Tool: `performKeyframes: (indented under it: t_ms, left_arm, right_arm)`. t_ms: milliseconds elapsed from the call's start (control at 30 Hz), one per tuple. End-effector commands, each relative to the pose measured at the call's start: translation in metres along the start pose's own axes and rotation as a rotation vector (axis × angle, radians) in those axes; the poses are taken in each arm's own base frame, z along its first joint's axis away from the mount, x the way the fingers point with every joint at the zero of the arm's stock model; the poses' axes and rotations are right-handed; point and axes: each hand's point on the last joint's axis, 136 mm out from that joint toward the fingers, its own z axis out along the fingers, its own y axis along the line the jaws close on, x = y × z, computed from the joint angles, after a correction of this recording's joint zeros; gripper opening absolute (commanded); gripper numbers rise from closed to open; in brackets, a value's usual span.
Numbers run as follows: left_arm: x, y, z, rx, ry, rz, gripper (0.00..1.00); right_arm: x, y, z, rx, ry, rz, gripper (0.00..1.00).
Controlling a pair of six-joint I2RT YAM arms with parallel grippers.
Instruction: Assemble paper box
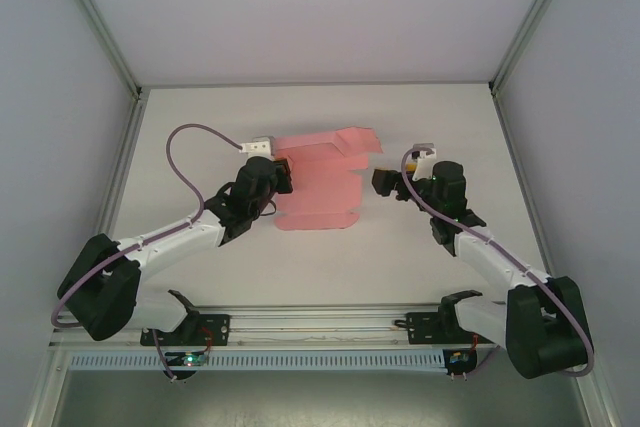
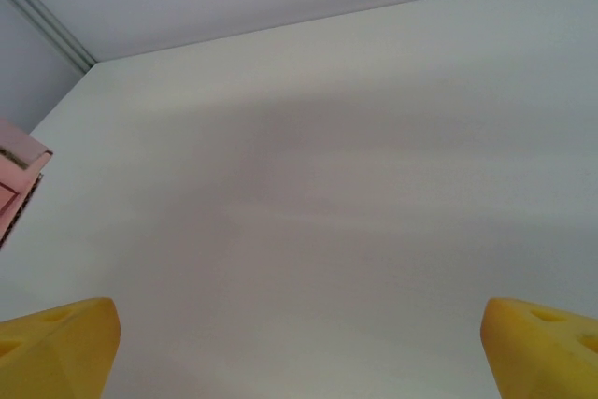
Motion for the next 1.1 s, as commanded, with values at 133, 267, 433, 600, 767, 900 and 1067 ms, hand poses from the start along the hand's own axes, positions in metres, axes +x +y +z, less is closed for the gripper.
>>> performKeyframes:
  t_ms: [133,267,433,600,767,900,1067]
  left_arm:
    - [-0.007,-0.006,-0.003,0.051,-0.016,-0.037,0.0]
    - [-0.002,-0.004,-0.002,0.056,-0.012,-0.031,0.0]
    - [-0.001,-0.009,-0.002,0.091,-0.013,-0.027,0.0]
    - [-0.001,-0.01,-0.005,0.11,-0.033,-0.053,0.0]
    - [-0.006,-0.014,-0.007,0.146,-0.068,-0.078,0.0]
    - [-0.005,-0.017,-0.005,0.16,-0.068,-0.093,0.0]
    - [-0.003,-0.017,-0.005,0.172,-0.069,-0.092,0.0]
  right_arm:
    - [-0.023,0.025,0.002,-0.098,-0.08,-0.062,0.98]
    - [-0.025,0.041,0.004,-0.174,-0.079,-0.065,0.98]
    - [-0.021,0.061,0.006,-0.238,-0.065,-0.091,0.99]
    - [-0.014,0.065,0.015,-0.229,-0.042,-0.095,0.98]
    - [-0.006,0.075,0.024,-0.242,-0.037,-0.113,0.98]
    - [0.001,0.084,0.035,-0.238,-0.023,-0.124,0.98]
    - [0.012,0.082,0.046,-0.201,-0.003,-0.119,0.98]
